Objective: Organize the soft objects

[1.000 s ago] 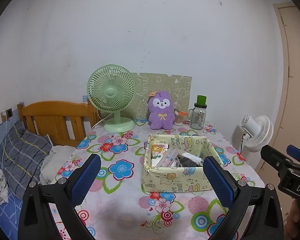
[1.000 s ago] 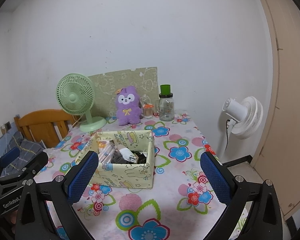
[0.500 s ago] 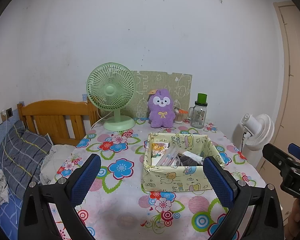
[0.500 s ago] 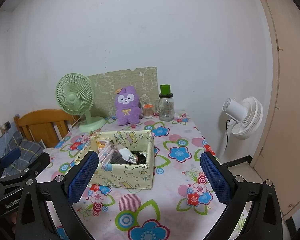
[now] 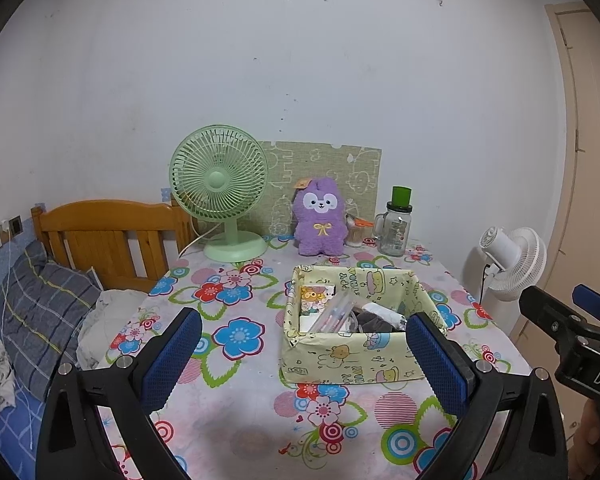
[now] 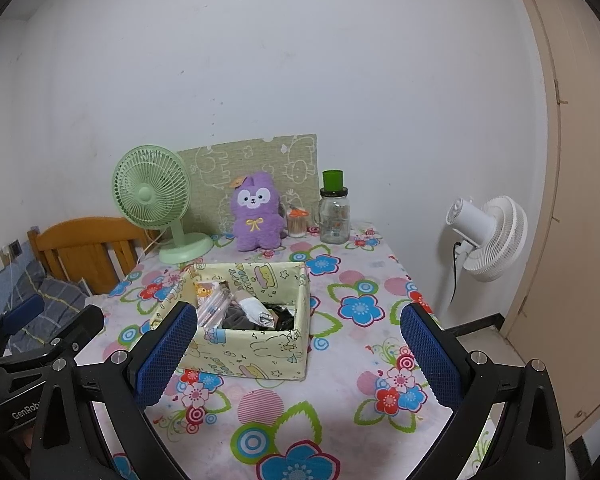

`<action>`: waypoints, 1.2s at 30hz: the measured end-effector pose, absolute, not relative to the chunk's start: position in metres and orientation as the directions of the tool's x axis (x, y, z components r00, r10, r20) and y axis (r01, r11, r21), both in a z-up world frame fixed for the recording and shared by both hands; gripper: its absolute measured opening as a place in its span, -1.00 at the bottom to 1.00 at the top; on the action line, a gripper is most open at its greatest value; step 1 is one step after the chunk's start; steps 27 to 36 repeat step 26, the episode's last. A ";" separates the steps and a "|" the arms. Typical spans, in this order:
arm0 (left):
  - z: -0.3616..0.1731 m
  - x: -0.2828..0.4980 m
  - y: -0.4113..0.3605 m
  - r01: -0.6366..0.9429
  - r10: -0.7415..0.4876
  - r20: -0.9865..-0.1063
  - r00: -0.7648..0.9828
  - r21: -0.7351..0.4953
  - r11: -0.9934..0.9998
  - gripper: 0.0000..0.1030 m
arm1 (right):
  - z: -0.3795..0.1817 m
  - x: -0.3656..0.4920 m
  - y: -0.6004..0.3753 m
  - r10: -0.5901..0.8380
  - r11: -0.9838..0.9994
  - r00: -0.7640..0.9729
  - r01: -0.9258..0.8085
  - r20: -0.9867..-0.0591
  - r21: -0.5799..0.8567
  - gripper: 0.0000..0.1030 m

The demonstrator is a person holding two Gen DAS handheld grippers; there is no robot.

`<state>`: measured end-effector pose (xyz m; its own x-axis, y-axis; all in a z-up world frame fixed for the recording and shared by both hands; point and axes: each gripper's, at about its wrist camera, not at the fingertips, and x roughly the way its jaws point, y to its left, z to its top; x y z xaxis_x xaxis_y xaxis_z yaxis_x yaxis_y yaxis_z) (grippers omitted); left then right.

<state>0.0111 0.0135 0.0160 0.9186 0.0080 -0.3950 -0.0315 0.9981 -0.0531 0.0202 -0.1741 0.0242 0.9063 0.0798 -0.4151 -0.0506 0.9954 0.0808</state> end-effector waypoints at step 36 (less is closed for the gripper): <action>0.016 0.015 0.013 -0.027 0.001 -0.400 0.917 -0.059 0.998 0.99 | 0.023 0.023 -0.172 0.084 0.995 0.904 -0.056 -0.419 0.079 0.99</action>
